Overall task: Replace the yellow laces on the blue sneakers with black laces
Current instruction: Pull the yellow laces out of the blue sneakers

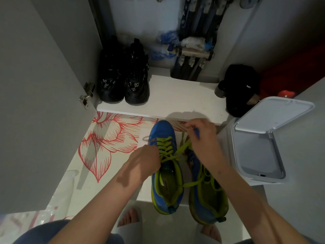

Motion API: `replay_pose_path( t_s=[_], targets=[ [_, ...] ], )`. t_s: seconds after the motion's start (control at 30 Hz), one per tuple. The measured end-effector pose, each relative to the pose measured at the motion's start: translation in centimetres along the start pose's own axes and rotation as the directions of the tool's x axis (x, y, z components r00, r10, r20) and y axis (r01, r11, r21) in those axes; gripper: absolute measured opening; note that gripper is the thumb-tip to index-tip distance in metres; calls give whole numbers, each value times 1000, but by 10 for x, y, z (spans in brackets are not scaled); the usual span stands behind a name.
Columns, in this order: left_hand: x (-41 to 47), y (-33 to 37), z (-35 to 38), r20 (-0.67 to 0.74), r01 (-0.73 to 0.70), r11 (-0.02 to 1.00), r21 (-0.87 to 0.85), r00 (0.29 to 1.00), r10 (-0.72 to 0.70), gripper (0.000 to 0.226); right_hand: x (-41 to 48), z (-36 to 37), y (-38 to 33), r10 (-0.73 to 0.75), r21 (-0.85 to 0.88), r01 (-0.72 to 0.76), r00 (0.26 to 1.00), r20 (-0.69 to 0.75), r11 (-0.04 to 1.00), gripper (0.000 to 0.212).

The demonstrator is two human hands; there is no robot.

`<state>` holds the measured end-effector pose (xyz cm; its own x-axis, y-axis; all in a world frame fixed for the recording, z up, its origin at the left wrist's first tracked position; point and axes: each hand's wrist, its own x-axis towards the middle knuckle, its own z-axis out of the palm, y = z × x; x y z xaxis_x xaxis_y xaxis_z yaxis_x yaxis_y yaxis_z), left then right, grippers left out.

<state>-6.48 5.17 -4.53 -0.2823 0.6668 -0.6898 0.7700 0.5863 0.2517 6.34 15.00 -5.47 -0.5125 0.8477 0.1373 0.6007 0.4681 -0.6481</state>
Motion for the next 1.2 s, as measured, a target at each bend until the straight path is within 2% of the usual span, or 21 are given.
replay_pose_path(
  t_s=[0.07, 0.13, 0.23, 0.3, 0.37, 0.43, 0.47, 0.5, 0.57, 0.63, 0.73, 0.83, 1.0, 1.1, 1.2],
  targets=[
    [-1, 1, -1, -3, -11, 1000, 26, 1000, 11, 23, -10, 10, -6, -166, -43, 178, 967, 194, 983, 19],
    [-2, 1, -3, 15, -10, 999, 52, 1000, 10, 22, -19, 18, -10, -270, -48, 308, 889, 369, 950, 16],
    [-2, 2, -3, 10, -4, 997, 74, 1000, 3, 8, -26, 22, -8, -279, -160, 399, 827, 489, 903, 17],
    [-2, 2, -3, -2, 0, 997, 71, 1000, 0, 14, -28, 25, -9, -267, -175, 392, 832, 487, 903, 15],
    [0, 2, -1, -4, 3, 998, 59, 1000, -3, 18, -22, 24, -10, -243, -176, 339, 877, 414, 924, 8],
    [1, 1, 0, -9, 4, 999, 35, 1000, -4, 10, -10, 14, -7, -149, -199, 186, 971, 187, 962, 6],
    [2, 1, 1, -15, -1, 1000, 29, 1000, 2, 9, -4, 6, -3, -66, -165, 75, 996, 60, 984, 7],
    [3, -1, 2, -16, 0, 1000, 28, 1000, 0, 18, 0, -1, 0, 18, -103, -20, 1000, -23, 994, 5],
    [4, -2, 4, -48, -17, 999, 49, 999, 20, 25, 1, -5, 2, 73, -70, -75, 997, -33, 995, 6],
    [3, -1, 3, -67, -28, 996, 81, 997, 34, 25, -4, 2, -1, -14, -105, 24, 996, 93, 994, 13],
    [2, 1, 3, -32, -13, 992, 126, 999, 17, 25, -16, 13, -8, -192, -94, 223, 946, 260, 970, 36],
    [0, 4, 0, -16, 10, 988, 153, 1000, -7, 25, -23, 17, -11, -288, -167, 345, 912, 291, 924, 47],
    [-1, 5, 0, -24, 54, 995, 81, 998, -52, 23, -34, 20, -19, -346, -310, 448, 877, 332, 839, 87],
    [-3, 7, 0, -31, 57, 997, 50, 998, -55, 13, -39, 28, -22, -380, -378, 489, 865, 327, 787, 82],
    [-2, 6, 3, -35, 82, 997, -11, 996, -82, 23, -38, 32, -21, -356, -413, 447, 891, 281, 794, 62]
  ],
)
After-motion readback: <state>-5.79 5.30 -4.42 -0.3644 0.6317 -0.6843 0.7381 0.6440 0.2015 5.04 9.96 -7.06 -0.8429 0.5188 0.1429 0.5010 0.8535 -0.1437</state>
